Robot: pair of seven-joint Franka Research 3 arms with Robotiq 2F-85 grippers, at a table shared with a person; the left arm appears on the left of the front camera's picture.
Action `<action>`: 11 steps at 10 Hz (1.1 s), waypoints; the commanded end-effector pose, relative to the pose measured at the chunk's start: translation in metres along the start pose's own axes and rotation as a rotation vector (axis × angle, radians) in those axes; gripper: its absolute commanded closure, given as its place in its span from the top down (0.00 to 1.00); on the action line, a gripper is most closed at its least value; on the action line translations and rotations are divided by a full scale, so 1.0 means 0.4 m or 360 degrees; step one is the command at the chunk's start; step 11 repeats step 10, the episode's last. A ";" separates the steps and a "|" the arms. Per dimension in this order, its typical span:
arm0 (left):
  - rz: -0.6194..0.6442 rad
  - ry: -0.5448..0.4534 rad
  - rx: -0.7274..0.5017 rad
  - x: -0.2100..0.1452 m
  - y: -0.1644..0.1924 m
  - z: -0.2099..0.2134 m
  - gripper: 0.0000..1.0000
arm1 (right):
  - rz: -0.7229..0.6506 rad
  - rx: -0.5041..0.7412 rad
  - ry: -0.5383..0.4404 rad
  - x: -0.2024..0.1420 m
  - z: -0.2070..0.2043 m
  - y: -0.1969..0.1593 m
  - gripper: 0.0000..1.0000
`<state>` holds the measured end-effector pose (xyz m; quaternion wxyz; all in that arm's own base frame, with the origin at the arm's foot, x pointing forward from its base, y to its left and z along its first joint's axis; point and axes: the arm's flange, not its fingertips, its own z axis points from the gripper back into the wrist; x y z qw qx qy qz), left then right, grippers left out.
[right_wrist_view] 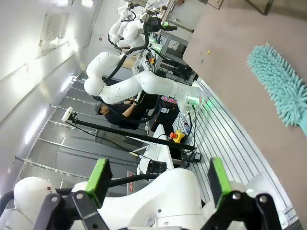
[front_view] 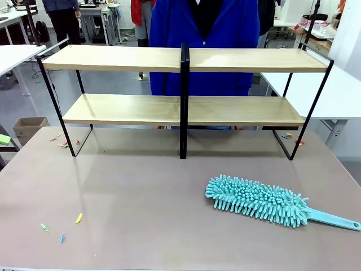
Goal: Clean the shelves.
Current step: Place the Duster on the table.
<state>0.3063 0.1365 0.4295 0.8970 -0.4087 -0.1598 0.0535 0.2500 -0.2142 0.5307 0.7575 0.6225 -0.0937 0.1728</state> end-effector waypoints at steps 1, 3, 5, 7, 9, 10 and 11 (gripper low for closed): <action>-0.0021 0.0003 -0.0017 -0.003 -0.001 0.004 1.00 | -0.0004 -0.0031 0.0016 -0.003 -0.002 0.002 1.00; -0.0021 0.0003 -0.0017 -0.003 -0.001 0.004 1.00 | -0.0004 -0.0031 0.0016 -0.003 -0.002 0.002 1.00; -0.0021 0.0003 -0.0017 -0.003 -0.001 0.004 1.00 | -0.0004 -0.0031 0.0016 -0.003 -0.002 0.002 1.00; -0.0021 0.0003 -0.0017 -0.003 -0.001 0.004 1.00 | -0.0004 -0.0031 0.0016 -0.003 -0.002 0.002 1.00; -0.0021 0.0003 -0.0017 -0.003 -0.001 0.004 1.00 | -0.0004 -0.0031 0.0016 -0.003 -0.002 0.002 1.00; -0.0021 0.0003 -0.0017 -0.003 -0.001 0.004 1.00 | -0.0004 -0.0031 0.0016 -0.003 -0.002 0.002 1.00; -0.0021 0.0003 -0.0017 -0.003 -0.001 0.004 1.00 | -0.0004 -0.0031 0.0016 -0.003 -0.002 0.002 1.00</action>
